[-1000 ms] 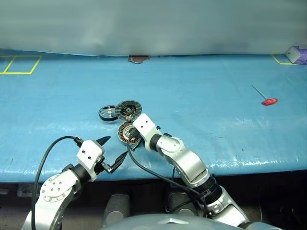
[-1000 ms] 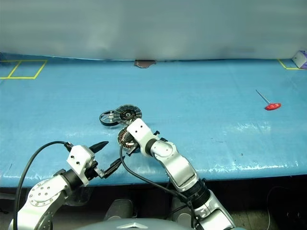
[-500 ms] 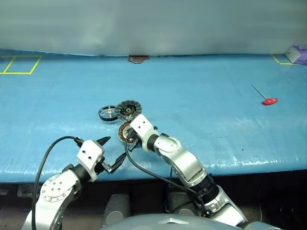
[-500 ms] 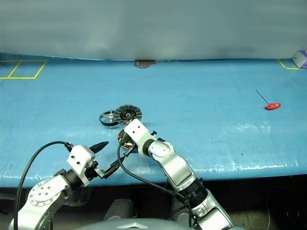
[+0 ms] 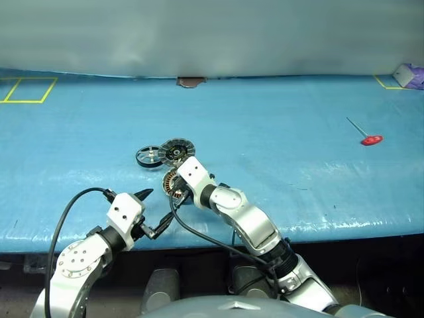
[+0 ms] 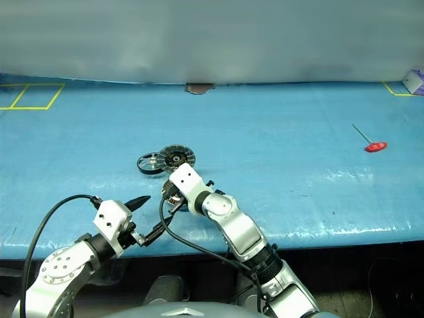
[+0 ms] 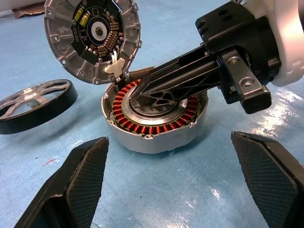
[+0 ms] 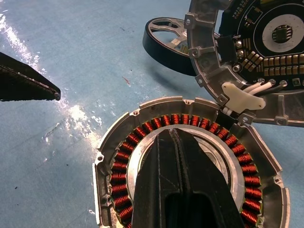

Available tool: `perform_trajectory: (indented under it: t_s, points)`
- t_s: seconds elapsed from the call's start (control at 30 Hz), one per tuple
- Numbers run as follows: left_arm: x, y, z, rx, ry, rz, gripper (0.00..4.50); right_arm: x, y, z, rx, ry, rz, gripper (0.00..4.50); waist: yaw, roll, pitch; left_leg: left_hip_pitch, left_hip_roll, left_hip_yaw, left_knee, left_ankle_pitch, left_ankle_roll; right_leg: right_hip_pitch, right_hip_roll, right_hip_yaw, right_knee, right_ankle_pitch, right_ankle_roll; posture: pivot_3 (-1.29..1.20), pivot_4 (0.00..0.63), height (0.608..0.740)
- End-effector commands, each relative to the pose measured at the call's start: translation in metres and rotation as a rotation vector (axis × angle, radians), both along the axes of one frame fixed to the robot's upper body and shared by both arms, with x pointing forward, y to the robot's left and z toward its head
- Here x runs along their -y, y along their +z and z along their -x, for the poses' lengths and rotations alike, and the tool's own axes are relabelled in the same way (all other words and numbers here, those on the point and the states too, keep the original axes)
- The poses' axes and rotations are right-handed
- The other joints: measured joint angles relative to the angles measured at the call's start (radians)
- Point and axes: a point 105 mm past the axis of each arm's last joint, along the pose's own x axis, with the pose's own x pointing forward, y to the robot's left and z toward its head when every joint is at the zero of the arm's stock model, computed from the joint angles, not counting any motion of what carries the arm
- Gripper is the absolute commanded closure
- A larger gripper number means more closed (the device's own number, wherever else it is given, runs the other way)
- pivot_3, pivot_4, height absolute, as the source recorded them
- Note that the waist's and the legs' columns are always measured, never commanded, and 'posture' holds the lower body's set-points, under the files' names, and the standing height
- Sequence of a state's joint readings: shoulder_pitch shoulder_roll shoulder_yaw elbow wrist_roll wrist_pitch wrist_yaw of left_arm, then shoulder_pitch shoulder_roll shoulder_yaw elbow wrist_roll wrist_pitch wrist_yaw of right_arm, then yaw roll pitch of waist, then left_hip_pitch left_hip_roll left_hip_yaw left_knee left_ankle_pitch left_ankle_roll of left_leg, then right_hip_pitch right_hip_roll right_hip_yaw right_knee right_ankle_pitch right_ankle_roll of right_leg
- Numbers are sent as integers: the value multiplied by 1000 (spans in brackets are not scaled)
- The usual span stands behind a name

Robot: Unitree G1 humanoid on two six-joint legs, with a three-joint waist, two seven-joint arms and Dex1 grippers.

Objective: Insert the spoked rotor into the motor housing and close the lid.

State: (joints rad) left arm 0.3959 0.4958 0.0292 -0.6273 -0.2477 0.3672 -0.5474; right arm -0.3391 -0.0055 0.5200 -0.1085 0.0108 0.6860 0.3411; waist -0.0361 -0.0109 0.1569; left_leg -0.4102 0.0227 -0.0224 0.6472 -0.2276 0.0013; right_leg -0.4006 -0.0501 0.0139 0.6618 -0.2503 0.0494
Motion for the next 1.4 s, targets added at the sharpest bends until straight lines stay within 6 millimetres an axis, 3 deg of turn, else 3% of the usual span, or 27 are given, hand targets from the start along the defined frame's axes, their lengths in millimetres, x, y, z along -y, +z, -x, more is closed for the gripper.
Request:
perform_trajectory:
  t_s: [0.03, 0.27, 0.4, 0.63, 1.07, 1.4]
  points:
    - [4, 7, 0, 22, -20, 15, 0, 1, -6, 4, -49, 2, -22, 4486, 0, 0, 0, 0, 0, 0, 0, 0, 0, 0, 0, 0, 0, 0, 0, 0, 150, 740]
    - [3, 6, 1, 16, -25, 15, 0, 7, 25, 11, -8, 12, -133, 4486, 1, 0, 0, -1, 3, 0, 0, 0, 0, 0, 0, 0, 0, 0, 0, 0, 150, 740]
    - [3, 6, 1, 13, -31, 15, 0, 12, 33, 11, 12, -1, -142, 4486, 1, 0, 0, -1, 3, 0, 0, 0, 0, 0, 0, 0, 0, -1, 1, 0, 150, 740]
    - [3, 6, 0, 15, -38, 11, 0, 15, 28, 8, 8, -29, -125, 4486, 0, 0, 0, -1, 3, 0, 0, 0, 0, -1, 1, 1, 0, 0, 0, 0, 150, 740]
    - [-2, 7, 0, 25, -13, 4, 0, 3, 12, 2, -18, -10, -107, 4486, 0, 0, 0, -1, 3, 0, 0, 0, 0, -1, 2, 1, 0, 0, 0, 0, 150, 740]
    - [-8, -2, 7, 42, 37, 6, 0, 0, 4, 4, -38, 2, -86, 4486, 0, 0, 0, -1, 4, 0, 0, 0, 0, -1, 2, 2, 0, -1, 0, 0, 150, 740]
